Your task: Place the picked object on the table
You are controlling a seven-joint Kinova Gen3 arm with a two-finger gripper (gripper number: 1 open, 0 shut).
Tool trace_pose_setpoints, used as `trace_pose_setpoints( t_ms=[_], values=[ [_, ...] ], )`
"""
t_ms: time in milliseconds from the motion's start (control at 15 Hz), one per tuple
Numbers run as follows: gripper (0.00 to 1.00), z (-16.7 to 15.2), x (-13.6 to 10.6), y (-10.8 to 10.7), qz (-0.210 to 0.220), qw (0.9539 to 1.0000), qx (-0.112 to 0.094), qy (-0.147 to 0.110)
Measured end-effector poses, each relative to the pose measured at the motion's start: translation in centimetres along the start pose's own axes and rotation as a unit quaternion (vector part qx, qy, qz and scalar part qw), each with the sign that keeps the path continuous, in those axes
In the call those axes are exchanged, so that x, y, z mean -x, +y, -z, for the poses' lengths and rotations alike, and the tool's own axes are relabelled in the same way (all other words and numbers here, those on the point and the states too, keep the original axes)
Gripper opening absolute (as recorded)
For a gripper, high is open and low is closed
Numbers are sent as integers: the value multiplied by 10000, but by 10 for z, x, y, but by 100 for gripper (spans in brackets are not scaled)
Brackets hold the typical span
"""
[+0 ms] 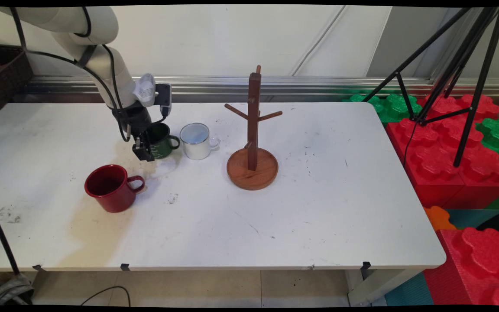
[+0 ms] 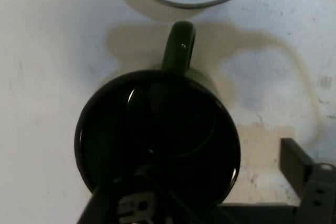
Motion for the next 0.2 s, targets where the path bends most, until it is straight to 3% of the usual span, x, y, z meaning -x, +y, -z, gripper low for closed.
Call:
trace_pose_setpoints(
  t_ms=[200],
  values=[
    [100,0,-2,2,-50,10000,-9,16]
  ],
)
